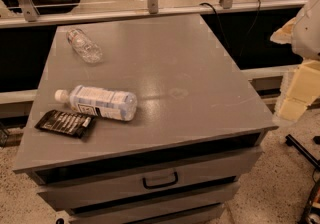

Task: Place blue plastic bottle upright

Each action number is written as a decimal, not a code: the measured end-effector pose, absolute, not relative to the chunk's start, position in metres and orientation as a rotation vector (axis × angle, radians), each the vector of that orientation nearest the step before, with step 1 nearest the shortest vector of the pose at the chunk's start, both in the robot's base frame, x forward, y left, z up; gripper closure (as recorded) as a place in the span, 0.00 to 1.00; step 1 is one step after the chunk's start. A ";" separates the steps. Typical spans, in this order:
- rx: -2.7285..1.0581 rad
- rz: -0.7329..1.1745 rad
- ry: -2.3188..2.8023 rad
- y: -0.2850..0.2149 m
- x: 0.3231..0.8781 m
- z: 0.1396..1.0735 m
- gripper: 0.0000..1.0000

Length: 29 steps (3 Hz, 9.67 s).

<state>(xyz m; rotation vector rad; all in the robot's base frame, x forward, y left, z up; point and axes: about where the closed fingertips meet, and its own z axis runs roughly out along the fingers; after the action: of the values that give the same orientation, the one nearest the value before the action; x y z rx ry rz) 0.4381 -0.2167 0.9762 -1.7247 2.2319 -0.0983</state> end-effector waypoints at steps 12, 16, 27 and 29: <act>-2.169 0.492 2.004 0.112 0.506 0.901 0.00; -2.300 0.084 2.163 0.184 0.536 0.837 0.00; -1.904 0.593 1.790 0.105 0.549 0.909 1.00; -1.757 0.674 1.553 0.084 0.554 0.968 1.00</act>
Offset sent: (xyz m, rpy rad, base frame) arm 0.0524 0.0890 0.0474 0.2463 -0.0928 0.2809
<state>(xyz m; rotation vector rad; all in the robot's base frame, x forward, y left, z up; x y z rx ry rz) 0.5542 0.0845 0.9680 -1.7573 1.5526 0.6737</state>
